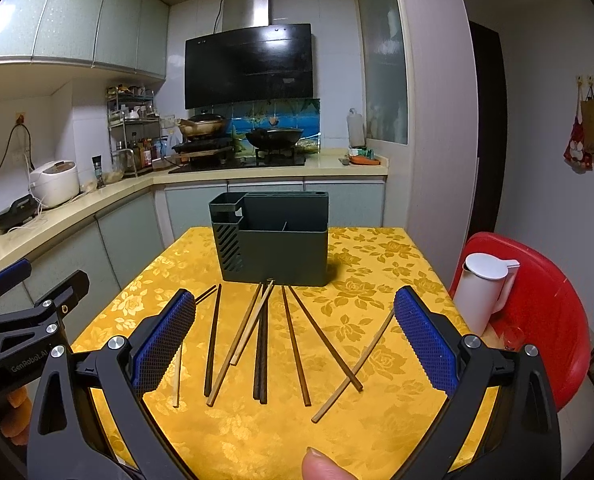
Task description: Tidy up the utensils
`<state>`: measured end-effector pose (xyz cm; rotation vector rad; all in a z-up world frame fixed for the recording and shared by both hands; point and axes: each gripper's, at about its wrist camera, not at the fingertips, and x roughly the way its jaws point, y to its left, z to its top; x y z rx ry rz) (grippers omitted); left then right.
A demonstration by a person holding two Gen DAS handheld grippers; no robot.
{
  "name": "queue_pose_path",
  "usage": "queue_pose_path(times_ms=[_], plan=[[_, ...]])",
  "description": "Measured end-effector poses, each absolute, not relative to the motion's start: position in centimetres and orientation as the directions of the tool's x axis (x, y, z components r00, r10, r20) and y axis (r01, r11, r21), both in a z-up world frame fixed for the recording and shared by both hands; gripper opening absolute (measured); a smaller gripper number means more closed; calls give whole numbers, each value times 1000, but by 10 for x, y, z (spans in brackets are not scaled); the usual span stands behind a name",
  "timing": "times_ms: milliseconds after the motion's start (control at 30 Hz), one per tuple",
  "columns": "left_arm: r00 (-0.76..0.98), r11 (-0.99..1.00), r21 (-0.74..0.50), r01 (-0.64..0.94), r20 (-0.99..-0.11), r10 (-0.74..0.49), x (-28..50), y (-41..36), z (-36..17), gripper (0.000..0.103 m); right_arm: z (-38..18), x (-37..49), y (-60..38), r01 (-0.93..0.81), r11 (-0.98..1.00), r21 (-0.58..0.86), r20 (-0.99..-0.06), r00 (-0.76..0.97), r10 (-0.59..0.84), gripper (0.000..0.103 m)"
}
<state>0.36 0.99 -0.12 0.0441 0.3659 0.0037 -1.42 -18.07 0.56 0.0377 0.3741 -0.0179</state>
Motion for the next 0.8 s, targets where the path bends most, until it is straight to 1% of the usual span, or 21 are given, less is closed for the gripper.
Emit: queue_pose_path(times_ms=[800], plan=[[933, 999, 43, 5, -361, 11, 4, 10, -3, 96, 5, -15, -181, 24, 999, 32, -367, 930, -11, 97]])
